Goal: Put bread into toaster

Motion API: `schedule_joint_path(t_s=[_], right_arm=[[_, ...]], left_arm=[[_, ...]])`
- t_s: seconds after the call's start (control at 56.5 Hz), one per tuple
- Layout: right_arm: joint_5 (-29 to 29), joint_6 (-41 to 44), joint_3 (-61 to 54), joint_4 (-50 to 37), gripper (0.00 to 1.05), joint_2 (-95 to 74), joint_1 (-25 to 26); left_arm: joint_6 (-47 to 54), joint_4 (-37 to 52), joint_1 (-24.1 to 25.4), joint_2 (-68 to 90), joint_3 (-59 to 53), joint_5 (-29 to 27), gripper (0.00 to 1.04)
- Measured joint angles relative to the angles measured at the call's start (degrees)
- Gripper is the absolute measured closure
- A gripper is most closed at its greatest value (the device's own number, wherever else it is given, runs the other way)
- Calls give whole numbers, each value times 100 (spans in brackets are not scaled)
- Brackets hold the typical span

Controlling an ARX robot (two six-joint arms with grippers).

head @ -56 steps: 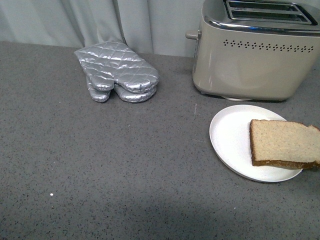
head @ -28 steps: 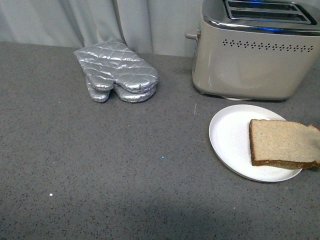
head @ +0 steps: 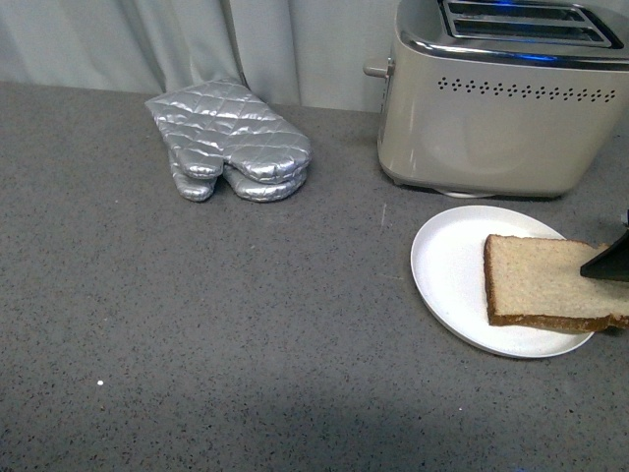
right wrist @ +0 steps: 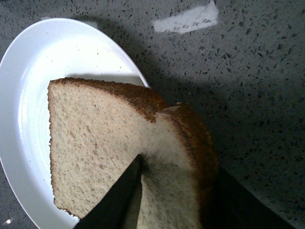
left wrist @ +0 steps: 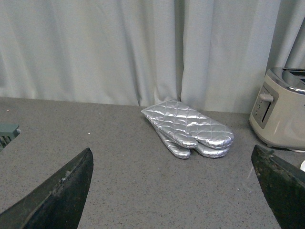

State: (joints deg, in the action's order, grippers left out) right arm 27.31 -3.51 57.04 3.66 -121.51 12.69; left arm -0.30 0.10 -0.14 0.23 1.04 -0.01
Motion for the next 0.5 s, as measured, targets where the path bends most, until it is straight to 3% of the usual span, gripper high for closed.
schedule_joint_path(t_s=[0.265, 0.496], right_arm=[[175, -214, 9, 146, 103, 175, -13], [772, -1163, -374, 177, 103, 1084, -153]], left_arm=[[0, 0, 0, 0, 0, 0, 7], [0, 0, 0, 0, 0, 0, 7]])
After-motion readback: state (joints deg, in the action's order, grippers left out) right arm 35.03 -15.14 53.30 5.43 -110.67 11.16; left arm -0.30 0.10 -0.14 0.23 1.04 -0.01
